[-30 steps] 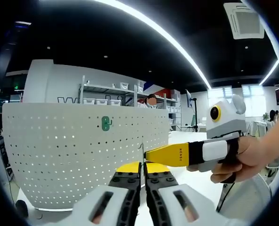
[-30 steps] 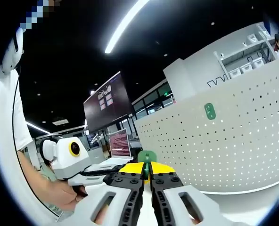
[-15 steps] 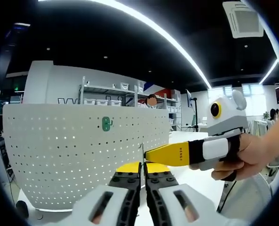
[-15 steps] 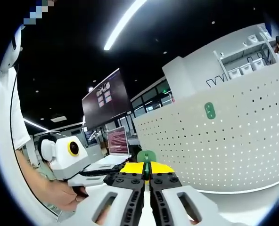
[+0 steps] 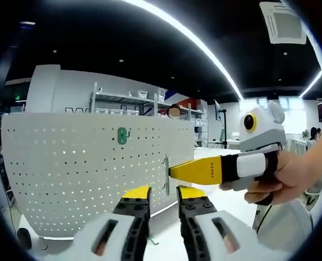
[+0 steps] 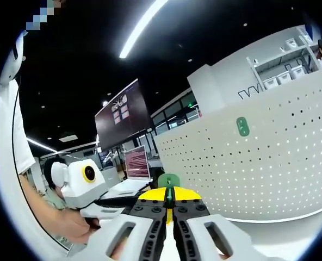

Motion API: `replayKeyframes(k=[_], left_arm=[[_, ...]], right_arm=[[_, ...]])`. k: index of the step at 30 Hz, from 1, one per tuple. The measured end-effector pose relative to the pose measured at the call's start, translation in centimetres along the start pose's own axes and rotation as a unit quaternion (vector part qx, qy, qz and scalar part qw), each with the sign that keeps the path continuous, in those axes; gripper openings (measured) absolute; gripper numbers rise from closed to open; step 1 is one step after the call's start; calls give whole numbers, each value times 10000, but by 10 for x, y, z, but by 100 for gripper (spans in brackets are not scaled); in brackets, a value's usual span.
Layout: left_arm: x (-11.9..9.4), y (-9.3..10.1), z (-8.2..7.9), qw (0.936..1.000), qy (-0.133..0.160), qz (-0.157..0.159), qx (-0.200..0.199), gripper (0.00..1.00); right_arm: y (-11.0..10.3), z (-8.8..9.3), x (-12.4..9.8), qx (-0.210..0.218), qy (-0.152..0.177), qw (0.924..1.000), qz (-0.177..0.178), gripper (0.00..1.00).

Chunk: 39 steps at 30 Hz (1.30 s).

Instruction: Insert the hook assembly into the mounting plate slot until the hook locks in place.

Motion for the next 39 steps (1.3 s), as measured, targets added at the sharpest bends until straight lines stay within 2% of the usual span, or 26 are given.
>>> replayKeyframes(k=[6, 13, 17, 24, 26, 28, 30, 33, 36, 37, 38, 39], left_arm=[[0, -3, 9, 9996, -252, -96, -130, 48], [-2, -7, 15, 9990, -334, -273, -142, 67], [-1, -7, 15, 9988, -365, -311, -66, 71], [0, -6, 15, 9989, -376, -259, -49, 69], [0, -6, 16, 9989, -377, -268, -65, 69], [-1, -7, 16, 9988, -389, -286, -53, 69], [-1, -8, 17, 9987, -400, -307, -50, 69], [-1, -8, 17, 9987, -390, -319, -63, 69], [-2, -9, 17, 9986, -397, -338, -66, 69], [-2, -9, 17, 9986, -395, -343, -68, 69], [-2, -9, 17, 9986, -394, -340, -78, 69], [-2, -9, 17, 9986, -397, -346, -78, 69]], right_arm=[[3, 1, -1, 180, 35, 9998, 13, 0], [4, 4, -2, 229, -13, 9997, 50, 0], [3, 3, -1, 229, -35, 9997, 24, 0], [1, 0, 0, 28, -13, 10000, 10, 0], [4, -2, -3, -328, 29, 9992, 240, 0], [5, -3, -5, -307, 104, 9988, 380, 0], [10, -5, -8, -639, 53, 9960, 628, 0], [16, -9, -11, -726, 98, 9927, 953, 0], [26, -12, -17, -862, 103, 9869, 1362, 0], [32, -14, -21, -929, 108, 9822, 1627, 0], [34, -14, -23, -853, 140, 9815, 1708, 0], [41, -16, -29, -888, 186, 9747, 2042, 0]])
Point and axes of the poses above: the point that each gripper's makers call its tool centre point, and the gripper's own axes: x roughly forward along the fingers, y roughly to its right, z roughly out of its underside, the point moved 6 cm from there along -x, roughly backward along the fingers, and after that the axes turned 3 degrees about x, right-handed, at the moved point
